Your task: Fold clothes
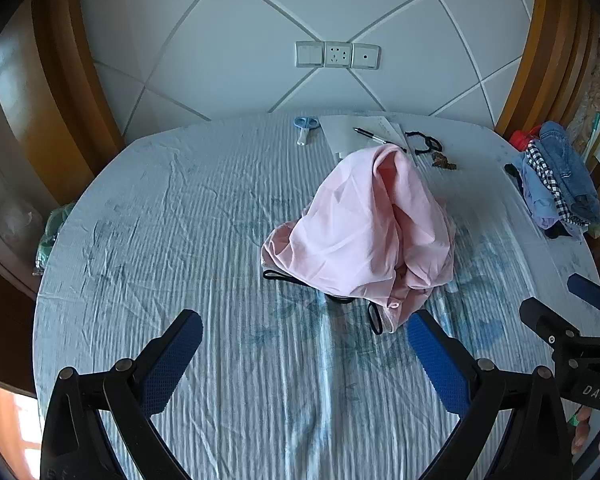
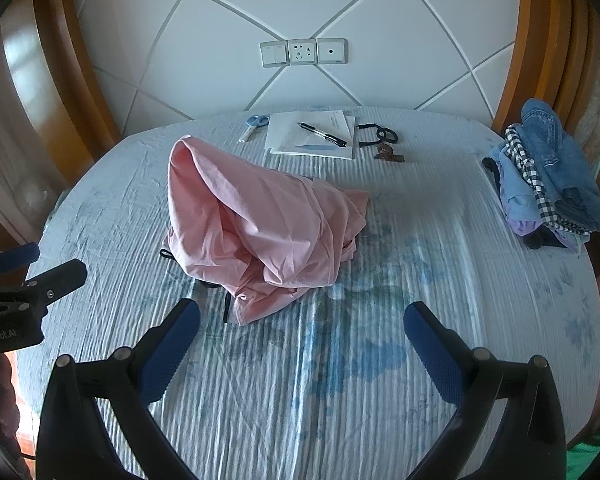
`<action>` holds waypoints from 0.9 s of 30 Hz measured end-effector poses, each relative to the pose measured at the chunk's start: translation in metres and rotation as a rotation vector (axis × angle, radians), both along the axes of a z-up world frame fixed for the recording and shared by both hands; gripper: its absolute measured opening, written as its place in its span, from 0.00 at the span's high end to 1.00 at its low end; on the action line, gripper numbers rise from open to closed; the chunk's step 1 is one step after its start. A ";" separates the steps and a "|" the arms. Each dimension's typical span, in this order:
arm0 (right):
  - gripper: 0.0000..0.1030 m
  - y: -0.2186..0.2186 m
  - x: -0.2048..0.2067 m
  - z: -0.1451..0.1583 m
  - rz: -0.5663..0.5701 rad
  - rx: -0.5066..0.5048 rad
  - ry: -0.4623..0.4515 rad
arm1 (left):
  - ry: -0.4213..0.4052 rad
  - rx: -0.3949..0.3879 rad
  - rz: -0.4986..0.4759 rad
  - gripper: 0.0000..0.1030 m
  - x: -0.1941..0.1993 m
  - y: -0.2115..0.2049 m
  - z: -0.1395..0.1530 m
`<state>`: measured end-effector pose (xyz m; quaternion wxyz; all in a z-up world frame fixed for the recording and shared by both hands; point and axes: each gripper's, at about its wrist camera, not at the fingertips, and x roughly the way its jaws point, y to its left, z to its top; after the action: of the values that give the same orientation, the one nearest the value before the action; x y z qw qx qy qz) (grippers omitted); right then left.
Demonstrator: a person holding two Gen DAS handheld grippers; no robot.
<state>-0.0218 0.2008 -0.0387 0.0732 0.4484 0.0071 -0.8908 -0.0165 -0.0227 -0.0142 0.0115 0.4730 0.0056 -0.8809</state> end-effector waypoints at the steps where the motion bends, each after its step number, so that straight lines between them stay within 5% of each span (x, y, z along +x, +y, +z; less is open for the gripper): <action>1: 0.00 0.000 -0.001 -0.001 -0.001 0.001 -0.003 | -0.004 0.001 0.000 0.00 -0.001 0.000 -0.001; 11: 0.00 0.000 -0.013 -0.010 0.003 0.004 -0.030 | -0.063 0.008 0.021 0.00 -0.015 -0.006 -0.020; 19: 0.00 0.009 -0.036 -0.031 -0.016 0.016 -0.083 | -0.165 0.041 0.007 0.00 -0.046 -0.011 -0.063; 27: 0.00 0.010 -0.079 -0.068 0.017 0.017 -0.170 | -0.148 0.083 -0.023 0.01 -0.095 0.000 -0.093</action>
<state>-0.1005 0.2105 -0.1065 0.0774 0.5229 0.0123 -0.8488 -0.1117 -0.0226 -0.1075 -0.0180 0.5370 0.0355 -0.8426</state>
